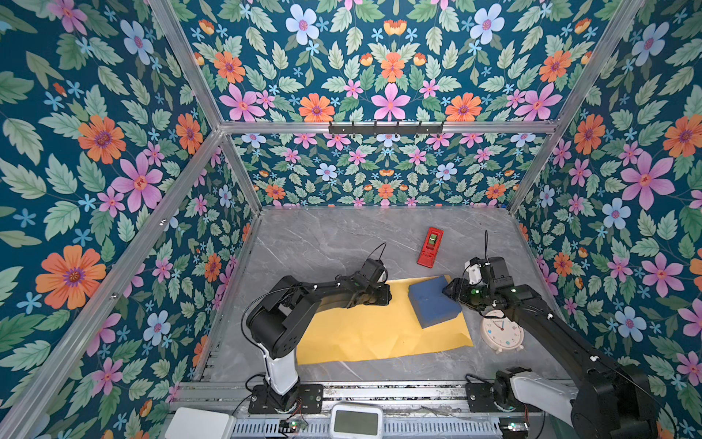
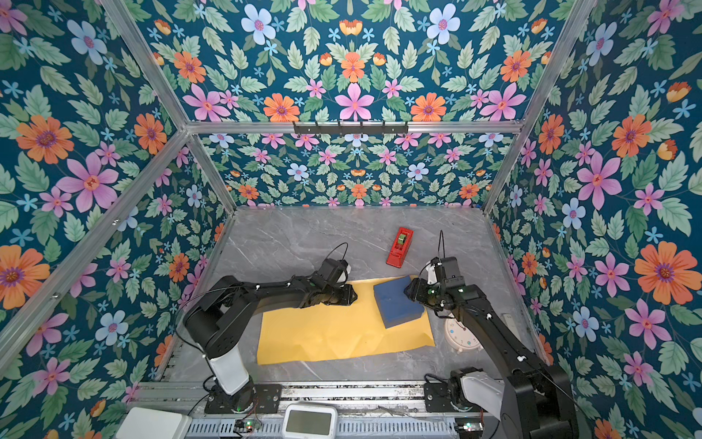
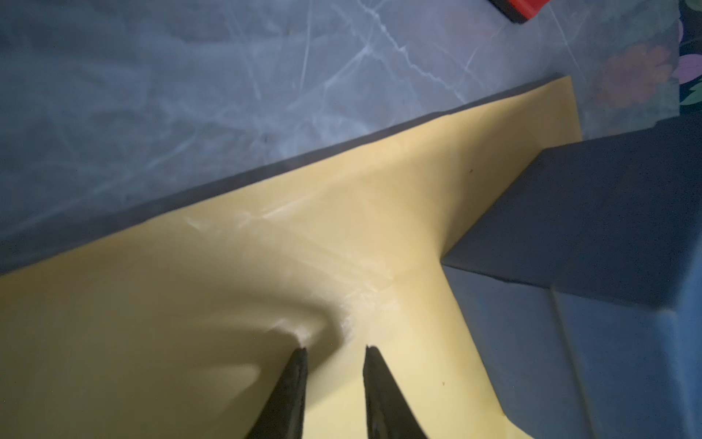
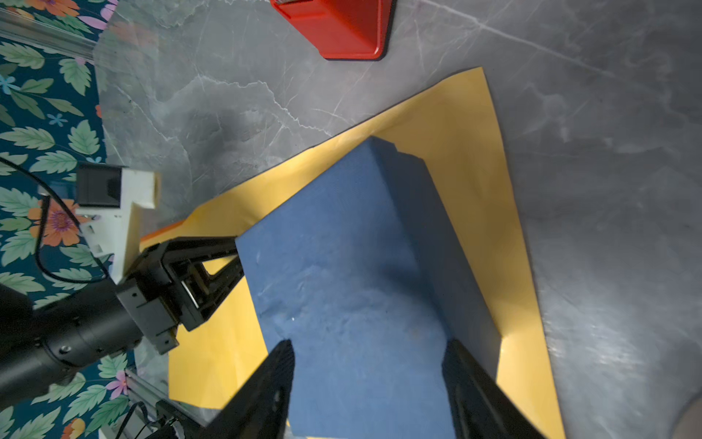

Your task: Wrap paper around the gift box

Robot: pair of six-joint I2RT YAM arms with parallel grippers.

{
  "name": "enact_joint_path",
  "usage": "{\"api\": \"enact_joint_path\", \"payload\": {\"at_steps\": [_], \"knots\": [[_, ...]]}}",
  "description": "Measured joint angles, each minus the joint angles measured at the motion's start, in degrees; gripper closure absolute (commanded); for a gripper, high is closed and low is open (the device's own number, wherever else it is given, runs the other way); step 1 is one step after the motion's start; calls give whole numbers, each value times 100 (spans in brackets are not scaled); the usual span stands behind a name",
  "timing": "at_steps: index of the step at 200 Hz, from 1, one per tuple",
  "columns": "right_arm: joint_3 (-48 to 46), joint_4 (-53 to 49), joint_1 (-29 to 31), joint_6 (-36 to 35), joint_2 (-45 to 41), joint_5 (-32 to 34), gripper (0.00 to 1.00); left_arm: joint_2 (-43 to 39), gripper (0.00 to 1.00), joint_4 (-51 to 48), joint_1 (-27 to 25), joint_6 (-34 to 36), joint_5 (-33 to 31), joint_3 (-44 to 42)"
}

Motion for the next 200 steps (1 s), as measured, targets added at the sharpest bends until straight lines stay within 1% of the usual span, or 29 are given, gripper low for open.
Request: {"api": "enact_joint_path", "payload": {"at_steps": [8,18,33,48,62,70,83,107,127,143,165,200], "knots": [[48,-59,-37,-61,61,31,27,105,64,-68,24,68,-61,184],[83,-79,-94,-101,146,83,22,197,59,-153,52,144,-157,367],[120,-116,-181,-160,315,127,20,155,53,-267,68,210,-269,433],[122,-136,-192,-188,448,37,19,-109,49,-262,92,262,-278,219],[85,-111,-190,-219,535,-160,19,-468,48,-262,160,264,-236,-155],[70,-90,-195,-227,586,-282,19,-662,50,-264,273,264,-109,-402],[66,-44,-205,-227,656,-433,19,-960,54,-315,531,240,-98,-782],[66,63,-229,-229,800,-625,19,-1615,62,-367,1165,131,55,-1506],[72,136,-236,-227,1016,-782,19,-1926,69,-363,1530,120,203,-1888],[66,229,-236,-221,1143,-953,20,-1976,72,-280,1628,118,258,-2072],[-61,487,-240,-74,1189,-1224,21,-2026,74,101,1641,96,358,-2315],[-289,872,-111,264,1200,-1528,23,-2083,74,426,1646,74,411,-2516]]}}
